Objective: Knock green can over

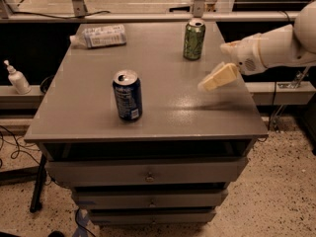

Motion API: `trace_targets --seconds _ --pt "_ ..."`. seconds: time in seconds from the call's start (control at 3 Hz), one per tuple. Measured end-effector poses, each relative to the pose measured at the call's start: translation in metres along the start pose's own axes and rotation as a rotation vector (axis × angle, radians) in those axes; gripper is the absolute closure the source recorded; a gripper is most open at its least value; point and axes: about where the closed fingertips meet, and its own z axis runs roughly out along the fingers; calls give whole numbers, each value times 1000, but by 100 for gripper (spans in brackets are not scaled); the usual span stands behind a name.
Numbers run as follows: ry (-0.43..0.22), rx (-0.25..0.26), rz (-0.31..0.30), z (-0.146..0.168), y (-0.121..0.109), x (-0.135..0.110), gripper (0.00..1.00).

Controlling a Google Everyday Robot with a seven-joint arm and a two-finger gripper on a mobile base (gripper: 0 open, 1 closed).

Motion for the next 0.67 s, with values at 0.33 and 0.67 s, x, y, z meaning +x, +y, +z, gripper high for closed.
trace_targets --seconds 0.33,0.67 --pt "-100 40 -13 42 -32 -28 0" --pt "-117 65 -62 71 -59 -45 0"
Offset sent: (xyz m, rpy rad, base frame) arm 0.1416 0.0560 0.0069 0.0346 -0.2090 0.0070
